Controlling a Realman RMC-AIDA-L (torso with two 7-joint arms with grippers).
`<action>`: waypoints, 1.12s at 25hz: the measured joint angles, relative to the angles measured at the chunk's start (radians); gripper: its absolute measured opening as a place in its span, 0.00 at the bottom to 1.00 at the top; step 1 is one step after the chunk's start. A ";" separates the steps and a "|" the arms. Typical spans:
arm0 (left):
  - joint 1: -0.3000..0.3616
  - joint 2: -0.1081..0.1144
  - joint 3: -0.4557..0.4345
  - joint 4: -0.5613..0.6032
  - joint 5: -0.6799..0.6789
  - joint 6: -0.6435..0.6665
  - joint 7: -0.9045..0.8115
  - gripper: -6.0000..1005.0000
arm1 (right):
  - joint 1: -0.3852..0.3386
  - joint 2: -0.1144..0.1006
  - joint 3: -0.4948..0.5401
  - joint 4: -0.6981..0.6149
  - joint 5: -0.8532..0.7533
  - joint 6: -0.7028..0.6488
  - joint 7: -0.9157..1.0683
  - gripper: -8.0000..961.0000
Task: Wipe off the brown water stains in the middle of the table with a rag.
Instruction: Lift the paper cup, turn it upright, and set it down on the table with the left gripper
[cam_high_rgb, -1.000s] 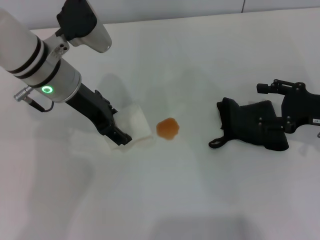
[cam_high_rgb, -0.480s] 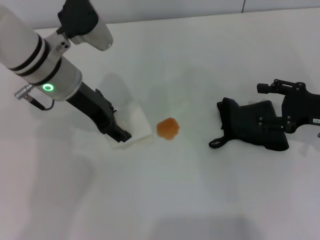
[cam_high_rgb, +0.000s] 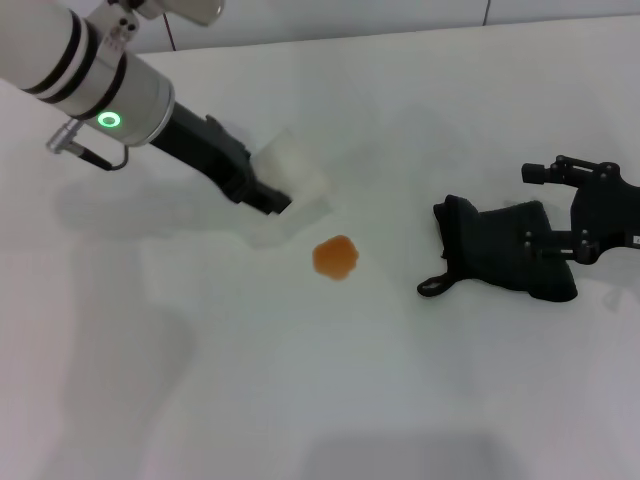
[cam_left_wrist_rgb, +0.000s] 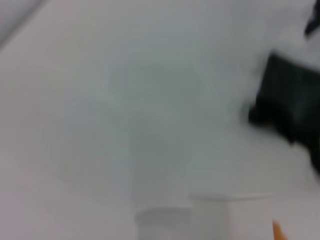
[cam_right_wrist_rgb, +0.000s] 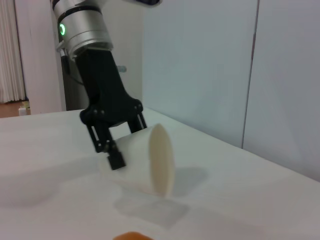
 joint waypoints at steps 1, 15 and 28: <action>0.003 0.000 0.000 0.000 -0.026 -0.002 0.005 0.61 | -0.001 0.000 0.000 0.001 0.002 -0.001 0.000 0.87; 0.277 0.006 0.000 0.002 -0.525 0.124 0.155 0.54 | -0.005 0.000 0.000 -0.004 0.009 -0.004 0.000 0.87; 0.490 0.004 0.000 -0.054 -0.760 0.248 0.293 0.54 | -0.002 0.001 0.000 -0.007 0.028 -0.005 0.000 0.87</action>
